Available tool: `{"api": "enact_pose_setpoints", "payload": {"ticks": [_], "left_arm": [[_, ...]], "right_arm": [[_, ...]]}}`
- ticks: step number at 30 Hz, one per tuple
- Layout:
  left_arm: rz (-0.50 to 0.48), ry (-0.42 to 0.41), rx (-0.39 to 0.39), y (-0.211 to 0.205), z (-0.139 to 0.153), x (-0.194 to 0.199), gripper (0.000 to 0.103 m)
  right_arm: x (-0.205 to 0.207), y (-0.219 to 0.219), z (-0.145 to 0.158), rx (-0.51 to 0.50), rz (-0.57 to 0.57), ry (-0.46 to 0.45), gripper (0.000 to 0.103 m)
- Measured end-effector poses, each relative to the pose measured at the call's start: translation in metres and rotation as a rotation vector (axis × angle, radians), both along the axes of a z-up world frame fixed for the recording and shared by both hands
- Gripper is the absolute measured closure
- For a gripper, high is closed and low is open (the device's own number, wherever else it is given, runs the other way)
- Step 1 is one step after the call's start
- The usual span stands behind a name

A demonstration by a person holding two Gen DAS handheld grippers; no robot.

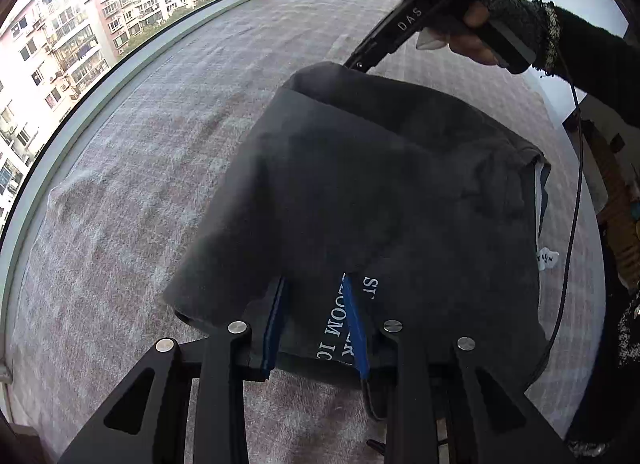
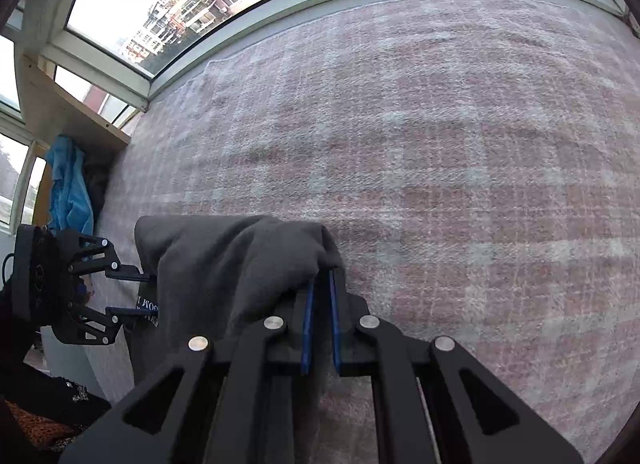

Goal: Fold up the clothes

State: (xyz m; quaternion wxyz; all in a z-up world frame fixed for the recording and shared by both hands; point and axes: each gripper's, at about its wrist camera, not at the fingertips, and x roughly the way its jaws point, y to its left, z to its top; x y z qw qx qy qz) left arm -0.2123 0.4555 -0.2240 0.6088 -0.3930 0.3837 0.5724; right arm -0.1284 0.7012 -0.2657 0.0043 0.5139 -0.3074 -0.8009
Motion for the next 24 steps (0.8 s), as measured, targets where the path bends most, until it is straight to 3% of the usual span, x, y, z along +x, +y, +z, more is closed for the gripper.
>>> {"api": "enact_pose_setpoints", "payload": {"ticks": [2, 4, 7, 10, 11, 14, 15, 19, 21, 23, 24], "left_arm": [[0.004, -0.008, 0.002, 0.000, -0.002, 0.000, 0.077], [0.015, -0.039, -0.005, 0.000, -0.002, -0.005, 0.076], [0.002, -0.023, 0.004, -0.001, -0.003, -0.002, 0.076], [-0.003, -0.006, 0.010, -0.002, -0.003, 0.002, 0.076], [0.005, -0.018, 0.013, -0.003, -0.003, 0.001, 0.076], [0.052, -0.057, 0.024, -0.009, 0.000, -0.008, 0.076], [0.076, -0.069, 0.029, -0.013, 0.003, -0.012, 0.076], [0.232, -0.089, 0.052, -0.058, 0.020, -0.049, 0.077], [0.283, -0.086, 0.038, -0.078, 0.020, -0.066, 0.077], [0.301, -0.091, 0.026, -0.083, 0.018, -0.075, 0.078], [0.297, -0.086, 0.029, -0.081, 0.016, -0.076, 0.078]], "right_arm": [[0.001, 0.007, -0.001, 0.008, -0.037, -0.005, 0.095], [0.005, 0.000, 0.002, -0.009, 0.018, -0.018, 0.095], [0.011, -0.013, -0.003, -0.048, 0.095, -0.059, 0.095], [0.009, -0.018, -0.005, -0.123, 0.087, 0.017, 0.095], [0.007, -0.014, -0.004, -0.109, 0.047, 0.039, 0.095], [0.004, 0.004, -0.001, 0.063, -0.133, -0.009, 0.093], [0.008, 0.005, 0.005, 0.113, -0.139, -0.020, 0.092], [0.023, -0.014, 0.039, 0.124, -0.102, 0.071, 0.092], [0.022, -0.035, 0.042, 0.022, -0.023, 0.115, 0.089], [0.015, -0.062, 0.028, -0.012, 0.064, 0.045, 0.087], [0.009, -0.076, 0.017, 0.054, 0.114, -0.042, 0.087]]}}
